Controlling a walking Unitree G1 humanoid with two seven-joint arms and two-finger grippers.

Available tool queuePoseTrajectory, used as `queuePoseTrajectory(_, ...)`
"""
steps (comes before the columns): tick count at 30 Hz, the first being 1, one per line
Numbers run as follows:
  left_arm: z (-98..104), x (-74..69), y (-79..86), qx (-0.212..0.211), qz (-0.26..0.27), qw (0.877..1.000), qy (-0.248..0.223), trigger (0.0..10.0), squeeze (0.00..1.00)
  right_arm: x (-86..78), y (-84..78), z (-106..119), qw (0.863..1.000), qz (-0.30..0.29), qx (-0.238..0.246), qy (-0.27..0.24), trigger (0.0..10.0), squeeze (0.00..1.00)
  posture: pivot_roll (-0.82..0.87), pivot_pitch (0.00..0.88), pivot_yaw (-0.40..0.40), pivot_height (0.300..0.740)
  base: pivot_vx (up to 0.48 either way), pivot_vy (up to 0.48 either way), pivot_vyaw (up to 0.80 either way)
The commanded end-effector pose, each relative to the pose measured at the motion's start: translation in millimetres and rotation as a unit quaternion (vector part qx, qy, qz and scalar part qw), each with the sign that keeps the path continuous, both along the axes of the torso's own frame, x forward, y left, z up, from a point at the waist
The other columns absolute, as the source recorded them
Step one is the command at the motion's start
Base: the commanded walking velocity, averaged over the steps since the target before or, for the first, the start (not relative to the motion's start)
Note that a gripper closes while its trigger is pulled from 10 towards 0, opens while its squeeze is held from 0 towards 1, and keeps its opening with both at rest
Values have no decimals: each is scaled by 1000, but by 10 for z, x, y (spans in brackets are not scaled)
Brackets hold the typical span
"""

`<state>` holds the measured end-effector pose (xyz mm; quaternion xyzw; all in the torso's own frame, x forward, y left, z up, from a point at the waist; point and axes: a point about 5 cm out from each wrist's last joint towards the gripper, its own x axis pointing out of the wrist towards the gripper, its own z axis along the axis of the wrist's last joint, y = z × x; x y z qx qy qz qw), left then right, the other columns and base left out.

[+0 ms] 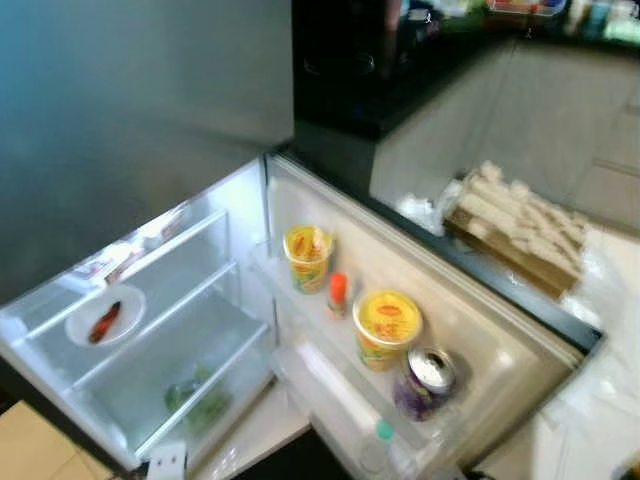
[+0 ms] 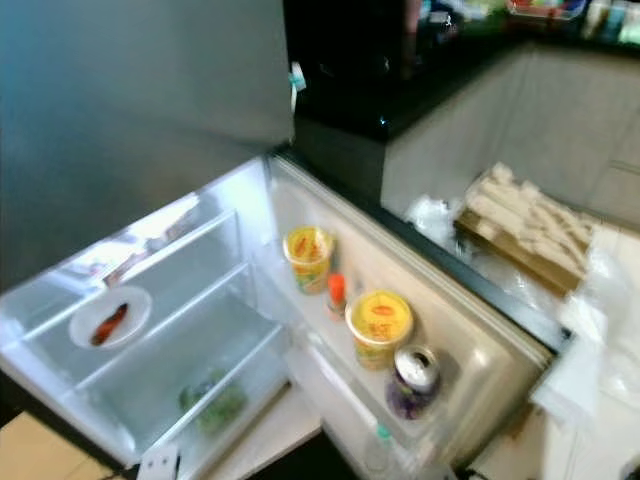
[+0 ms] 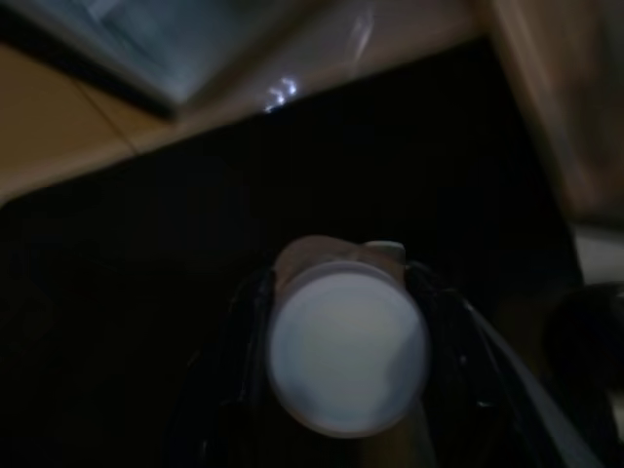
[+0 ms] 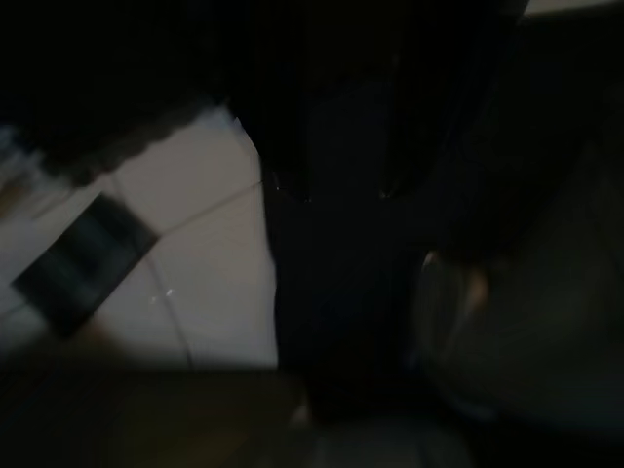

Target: Restocking fridge

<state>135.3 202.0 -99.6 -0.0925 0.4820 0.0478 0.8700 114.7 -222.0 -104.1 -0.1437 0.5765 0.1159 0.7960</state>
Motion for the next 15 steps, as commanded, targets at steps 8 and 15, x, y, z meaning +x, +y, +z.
queuePoseTrajectory(8,-42,-124,-15,-18,-11,1000,18,10000,0,99,77,16,1000,-10,12,-19,10000,0,-60,0,16,740,0,-219,0)
queuePoseTrajectory(15,-42,-123,-20,-26,4,1000,16,10000,0,96,76,14,1000,-12,12,-19,10000,0,-60,0,16,740,0,-67,0)
